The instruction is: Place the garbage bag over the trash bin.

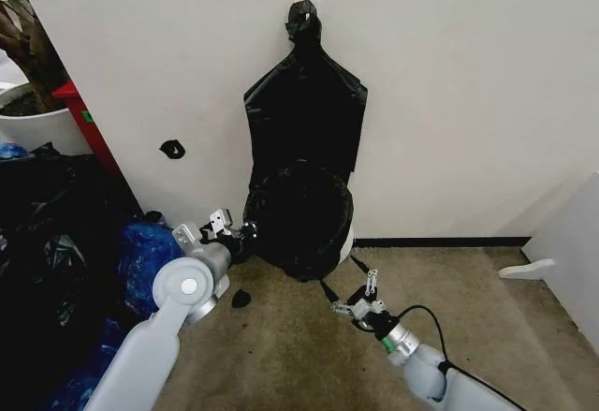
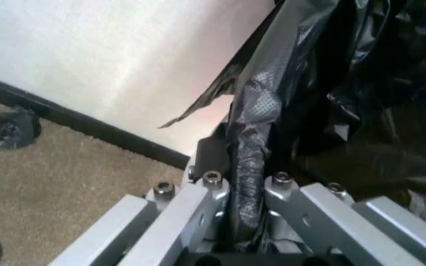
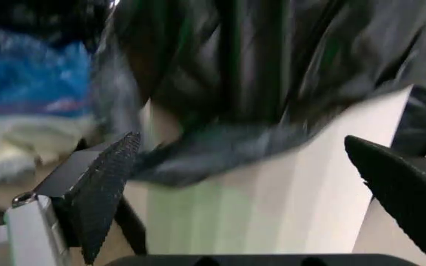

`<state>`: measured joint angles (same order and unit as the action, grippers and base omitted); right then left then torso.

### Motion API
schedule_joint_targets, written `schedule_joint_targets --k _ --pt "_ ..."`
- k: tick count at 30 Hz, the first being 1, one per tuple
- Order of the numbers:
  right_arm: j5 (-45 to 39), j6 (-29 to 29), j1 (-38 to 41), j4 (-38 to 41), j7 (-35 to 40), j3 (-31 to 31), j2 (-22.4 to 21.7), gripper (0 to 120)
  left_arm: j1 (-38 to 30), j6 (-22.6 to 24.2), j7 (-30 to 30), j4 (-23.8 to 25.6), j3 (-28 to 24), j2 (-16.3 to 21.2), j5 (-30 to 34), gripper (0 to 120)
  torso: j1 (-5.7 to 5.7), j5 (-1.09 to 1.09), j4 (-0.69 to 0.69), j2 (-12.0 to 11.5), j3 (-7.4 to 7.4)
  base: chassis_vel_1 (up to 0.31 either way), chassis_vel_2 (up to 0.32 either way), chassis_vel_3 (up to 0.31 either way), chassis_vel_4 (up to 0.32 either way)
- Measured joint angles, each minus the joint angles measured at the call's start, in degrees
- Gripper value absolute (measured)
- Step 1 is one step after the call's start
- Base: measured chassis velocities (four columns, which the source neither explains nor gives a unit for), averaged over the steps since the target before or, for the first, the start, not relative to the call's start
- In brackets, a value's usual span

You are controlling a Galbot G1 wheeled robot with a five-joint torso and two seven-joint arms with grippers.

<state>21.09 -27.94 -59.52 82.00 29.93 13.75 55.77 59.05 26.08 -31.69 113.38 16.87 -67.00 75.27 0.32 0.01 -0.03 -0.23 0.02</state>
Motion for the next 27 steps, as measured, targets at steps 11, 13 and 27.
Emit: schedule_joint_targets --k 11,13,27 --pt "-7.2 -20.0 0.6 3.3 -8.2 -0.7 -4.2 100 -0.9 -2.3 2.1 -2.3 -1.4 -0.4 -2.3 1 0.0 -0.01 0.0 0.0 0.0 0.0 0.0 0.0 0.0" --pt "-8.1 -20.0 0.4 4.7 -8.3 -0.8 -4.5 100 -0.9 -2.4 2.2 -2.5 -1.5 -0.3 -2.5 1 0.0 -0.02 0.0 0.0 0.0 0.0 0.0 0.0 0.0" --pt "-49.5 -14.4 -1.0 26.5 -32.7 -11.2 -9.7 100 5.2 -24.6 29.9 -10.8 -7.8 12.1 -29.5 1 0.0 -0.02 0.02 0.0 0.0 0.0 0.0 0.0 0.0"
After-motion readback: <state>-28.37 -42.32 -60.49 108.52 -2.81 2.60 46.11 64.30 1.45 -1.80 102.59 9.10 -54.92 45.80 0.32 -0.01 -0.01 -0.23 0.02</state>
